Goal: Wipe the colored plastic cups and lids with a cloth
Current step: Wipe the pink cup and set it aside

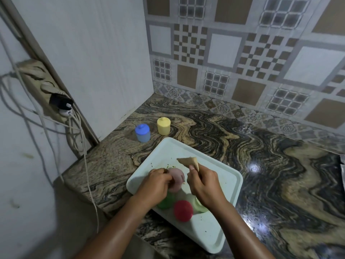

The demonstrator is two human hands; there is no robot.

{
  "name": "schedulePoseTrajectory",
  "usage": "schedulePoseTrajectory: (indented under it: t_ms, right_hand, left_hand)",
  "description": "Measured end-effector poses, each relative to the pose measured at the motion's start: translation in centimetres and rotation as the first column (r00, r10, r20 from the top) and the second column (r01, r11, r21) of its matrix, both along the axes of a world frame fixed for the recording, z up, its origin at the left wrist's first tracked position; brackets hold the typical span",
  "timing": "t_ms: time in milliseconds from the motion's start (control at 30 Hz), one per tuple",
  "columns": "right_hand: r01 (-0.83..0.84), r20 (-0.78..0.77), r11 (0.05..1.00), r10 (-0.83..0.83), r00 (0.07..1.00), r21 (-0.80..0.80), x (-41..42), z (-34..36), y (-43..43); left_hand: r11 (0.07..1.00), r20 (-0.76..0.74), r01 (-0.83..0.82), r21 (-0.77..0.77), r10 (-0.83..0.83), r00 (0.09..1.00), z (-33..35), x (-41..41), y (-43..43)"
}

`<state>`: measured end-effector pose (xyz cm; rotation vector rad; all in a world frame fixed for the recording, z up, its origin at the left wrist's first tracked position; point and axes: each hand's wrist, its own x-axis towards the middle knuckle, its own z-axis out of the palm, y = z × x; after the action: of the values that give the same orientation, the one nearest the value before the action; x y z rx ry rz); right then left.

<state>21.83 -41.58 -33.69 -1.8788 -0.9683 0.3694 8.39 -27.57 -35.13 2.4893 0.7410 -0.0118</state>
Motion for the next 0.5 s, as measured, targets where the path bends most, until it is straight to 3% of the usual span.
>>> schedulePoseTrajectory:
  t_ms: [167,233,367,500]
  right_hand:
    - [-0.069,0.051,0.993,0.064,0.997,0.099,0.6,2.4,-0.2]
    - [-0.114,0.073,0.986,0.106,0.992,0.119,0.2,3.2,0.0]
    - [-0.115,-0.097,0.965,0.141,0.985,0.237,-1.0,4.8,0.5]
    - [-0.019,-0.299,0.914,0.153,0.942,0.406,-0.7,6.7,1.0]
  left_hand:
    - [0.991,0.222,-0.079,-0.111,0.102,0.970,3.8,0.2,1.5]
    - [0.965,0.304,-0.120,-0.231,0.189,0.934,6.0,0.4,1.9]
    - [0.872,0.451,-0.166,-0.460,0.391,0.803,8.7,0.9,1.7]
    - [0.864,0.529,-0.048,-0.501,0.350,0.773,9.7,0.2,1.1]
